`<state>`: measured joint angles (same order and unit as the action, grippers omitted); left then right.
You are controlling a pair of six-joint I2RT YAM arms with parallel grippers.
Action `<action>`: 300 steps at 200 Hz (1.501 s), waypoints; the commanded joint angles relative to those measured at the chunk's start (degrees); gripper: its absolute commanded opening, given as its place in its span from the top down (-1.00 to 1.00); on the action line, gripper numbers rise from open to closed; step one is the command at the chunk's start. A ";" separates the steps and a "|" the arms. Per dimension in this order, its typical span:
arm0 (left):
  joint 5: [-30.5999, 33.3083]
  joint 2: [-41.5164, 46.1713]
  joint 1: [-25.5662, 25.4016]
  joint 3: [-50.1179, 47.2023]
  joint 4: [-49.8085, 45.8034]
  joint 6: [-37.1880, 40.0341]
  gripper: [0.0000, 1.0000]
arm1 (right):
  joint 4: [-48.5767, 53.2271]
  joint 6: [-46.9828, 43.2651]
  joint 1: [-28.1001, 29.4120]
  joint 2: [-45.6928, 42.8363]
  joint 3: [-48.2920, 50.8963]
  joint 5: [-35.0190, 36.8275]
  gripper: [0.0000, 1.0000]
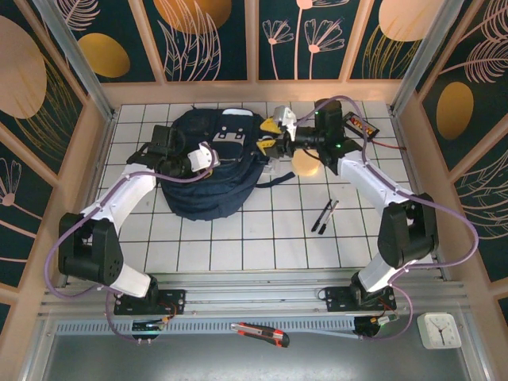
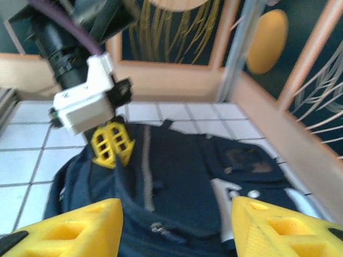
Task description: Pack the student bag
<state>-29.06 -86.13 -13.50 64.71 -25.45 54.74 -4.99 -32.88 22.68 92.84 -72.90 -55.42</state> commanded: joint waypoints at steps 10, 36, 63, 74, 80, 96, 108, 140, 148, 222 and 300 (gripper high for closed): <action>-3.24 2.88 0.23 -1.07 1.04 -1.55 1.00 | 6.51 -7.71 1.66 3.92 0.13 -2.98 -0.16; -3.37 2.75 0.25 -0.99 1.03 -1.90 1.00 | 2.08 -8.47 2.04 7.01 1.66 -2.38 -0.21; -3.75 3.30 0.57 -1.12 2.24 -3.17 1.00 | 2.59 -10.19 2.61 11.59 -1.12 -2.72 -0.22; -4.36 4.03 0.96 -1.50 3.45 -3.94 1.00 | 2.78 -10.74 2.86 13.02 -2.11 -2.68 -0.22; -4.70 4.52 1.19 -1.76 4.23 -4.44 1.00 | 2.59 -10.75 2.98 13.66 -2.37 -2.80 -0.22; -5.42 5.46 1.56 -2.29 5.90 -5.42 1.00 | 1.50 -9.92 2.92 15.05 -2.98 -2.85 -0.22; -5.73 5.84 1.59 -2.26 6.12 -5.46 1.00 | 0.52 -9.01 2.94 16.07 -3.36 -2.85 -0.22; -6.00 6.05 1.54 -3.04 5.85 -5.12 1.00 | -0.12 -7.48 3.42 18.18 -5.79 -2.44 -0.22; -6.08 6.25 1.61 -3.46 6.00 -5.16 1.00 | -0.21 -7.06 3.64 18.62 -6.46 -2.33 -0.22; -6.97 7.93 1.57 -6.41 8.56 -6.21 1.00 | 10.30 -10.91 6.14 24.97 -13.13 -1.30 -0.20; -7.54 9.48 1.57 -8.43 10.13 -7.35 1.00 | 10.57 -9.54 6.96 26.35 -12.00 3.12 -0.14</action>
<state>-30.83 -79.81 -11.97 56.60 -19.18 48.90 4.14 -43.00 28.56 117.49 -85.49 -55.29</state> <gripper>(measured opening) 0.068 0.572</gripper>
